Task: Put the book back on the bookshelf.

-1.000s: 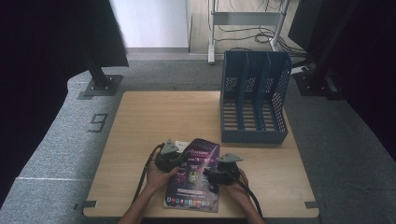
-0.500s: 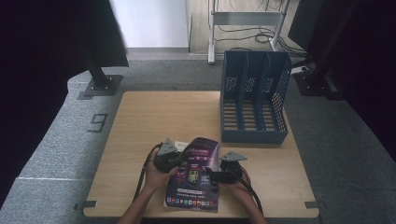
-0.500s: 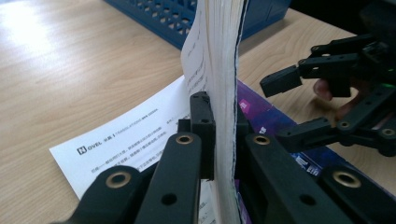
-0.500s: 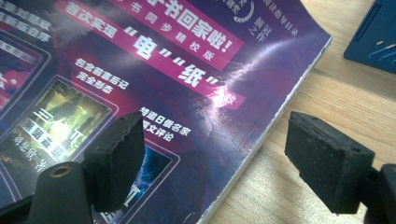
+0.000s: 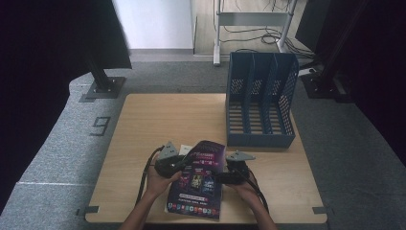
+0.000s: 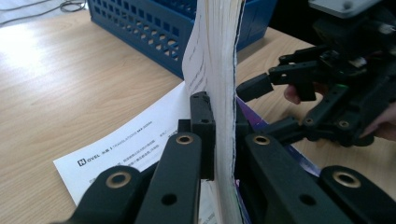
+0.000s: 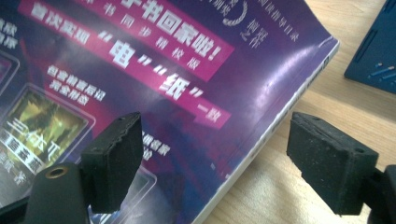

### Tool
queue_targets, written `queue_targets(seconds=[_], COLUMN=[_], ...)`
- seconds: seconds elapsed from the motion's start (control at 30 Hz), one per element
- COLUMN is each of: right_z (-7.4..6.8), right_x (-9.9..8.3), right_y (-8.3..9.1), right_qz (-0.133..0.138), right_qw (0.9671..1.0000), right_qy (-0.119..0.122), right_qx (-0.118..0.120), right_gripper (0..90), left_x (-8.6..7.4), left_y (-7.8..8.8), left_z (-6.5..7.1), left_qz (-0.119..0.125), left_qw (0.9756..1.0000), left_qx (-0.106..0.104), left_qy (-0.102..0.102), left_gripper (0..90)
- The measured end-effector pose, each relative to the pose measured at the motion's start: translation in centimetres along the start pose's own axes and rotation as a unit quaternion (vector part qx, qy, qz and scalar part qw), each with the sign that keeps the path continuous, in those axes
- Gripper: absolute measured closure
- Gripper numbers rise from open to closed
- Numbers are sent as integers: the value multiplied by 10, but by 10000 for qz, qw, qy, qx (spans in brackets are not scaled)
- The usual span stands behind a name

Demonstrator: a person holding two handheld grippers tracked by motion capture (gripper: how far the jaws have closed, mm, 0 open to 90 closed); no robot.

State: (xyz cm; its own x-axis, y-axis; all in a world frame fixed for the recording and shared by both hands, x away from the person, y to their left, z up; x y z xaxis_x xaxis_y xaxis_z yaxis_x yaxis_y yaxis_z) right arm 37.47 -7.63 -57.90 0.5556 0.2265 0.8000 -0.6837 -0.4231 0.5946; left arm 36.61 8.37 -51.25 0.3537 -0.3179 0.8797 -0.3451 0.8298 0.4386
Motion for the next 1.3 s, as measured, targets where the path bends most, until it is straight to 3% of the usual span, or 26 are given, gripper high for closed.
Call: queue_targets(seconds=[0.67,1.03,1.3], right_z=[-3,-4,-7], right_x=[15,15,15], right_y=[-7,-16,-16], right_qz=[-82,-103,-86], right_qw=[9995,9974,9969], right_qy=[-52,-355,-320], right_qx=[288,617,715], right_gripper=[133,111,123], left_x=[13,15,14], left_y=[14,15,15], left_z=[7,11,11], left_qz=[277,332,320], left_qw=[9995,9990,9990], left_qx=[-152,-285,-309], left_qy=[-94,-67,-59], left_gripper=[871,871,871])
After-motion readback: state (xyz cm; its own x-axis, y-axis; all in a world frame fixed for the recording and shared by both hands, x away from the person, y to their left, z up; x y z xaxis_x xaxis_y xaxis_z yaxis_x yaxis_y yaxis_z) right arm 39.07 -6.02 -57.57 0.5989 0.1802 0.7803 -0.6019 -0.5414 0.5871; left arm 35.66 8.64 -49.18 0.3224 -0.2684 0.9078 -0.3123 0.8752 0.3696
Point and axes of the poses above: each handheld gripper's, and its own axes: y roughly backward along the jaws, x roughly out of its top, z roughly to its right, the point moved 8 cm from there along -y, roughly forward along the jaws, and after that the axes turned 10 degrees about -x, right-handed, at the moved point
